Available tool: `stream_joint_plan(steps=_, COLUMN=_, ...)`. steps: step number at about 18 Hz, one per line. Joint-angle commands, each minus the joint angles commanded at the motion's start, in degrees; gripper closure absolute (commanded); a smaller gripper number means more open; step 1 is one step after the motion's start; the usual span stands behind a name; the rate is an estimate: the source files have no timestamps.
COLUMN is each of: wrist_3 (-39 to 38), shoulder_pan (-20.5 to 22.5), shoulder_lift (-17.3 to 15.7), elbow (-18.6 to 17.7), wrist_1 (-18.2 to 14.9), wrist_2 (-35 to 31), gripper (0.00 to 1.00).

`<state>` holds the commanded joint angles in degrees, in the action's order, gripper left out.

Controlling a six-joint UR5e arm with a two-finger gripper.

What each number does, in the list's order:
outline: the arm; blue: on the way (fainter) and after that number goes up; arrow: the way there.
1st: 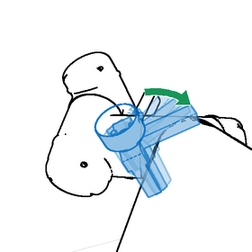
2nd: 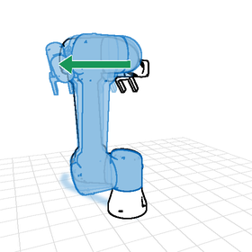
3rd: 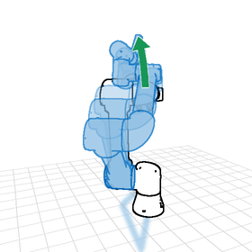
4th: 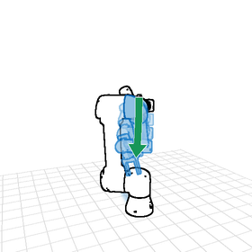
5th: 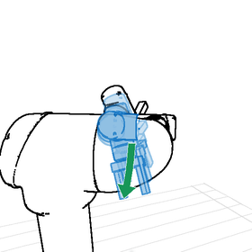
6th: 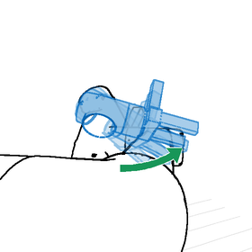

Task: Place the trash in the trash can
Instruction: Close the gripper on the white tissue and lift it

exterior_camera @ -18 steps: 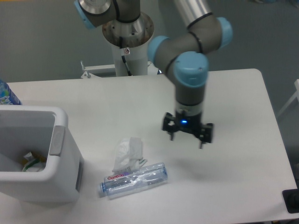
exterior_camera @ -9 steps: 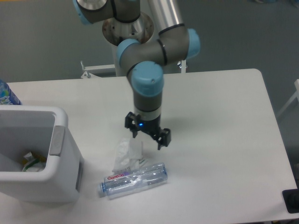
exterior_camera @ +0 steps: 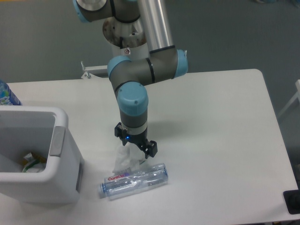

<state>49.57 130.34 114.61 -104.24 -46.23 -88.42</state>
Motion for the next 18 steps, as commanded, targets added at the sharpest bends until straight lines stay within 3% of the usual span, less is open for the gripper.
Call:
stream_joint_plan(steps=2, wrist_3=-0.17, shoulder_pan=0.0, shoulder_lift=0.0, elbow=0.09, wrist_1=-0.09, wrist_2=0.0, gripper=0.39)
stream_joint_plan(steps=4, wrist_3=-0.7, shoulder_pan=0.0, shoulder_lift=-0.17, elbow=0.09, wrist_1=-0.09, wrist_2=-0.09, gripper=0.68)
stream_joint_plan(steps=7, wrist_3=-0.79, shoulder_pan=0.0, shoulder_lift=-0.44, elbow=0.17, wrist_1=-0.17, wrist_2=0.0, gripper=0.93)
stream_joint_plan(steps=9, wrist_3=-0.79, shoulder_pan=0.09, shoulder_lift=-0.79, elbow=0.44, wrist_1=-0.35, wrist_2=0.26, gripper=1.0)
stream_joint_plan(steps=15, wrist_3=-0.44, shoulder_pan=1.75, shoulder_lift=-3.78, elbow=0.62, wrist_1=-2.19, wrist_2=1.14, gripper=1.0)
stream_joint_plan(steps=18, wrist_3=-0.53, shoulder_pan=2.98, shoulder_lift=-6.05, elbow=0.7, wrist_1=-3.33, wrist_2=5.35, gripper=1.0)
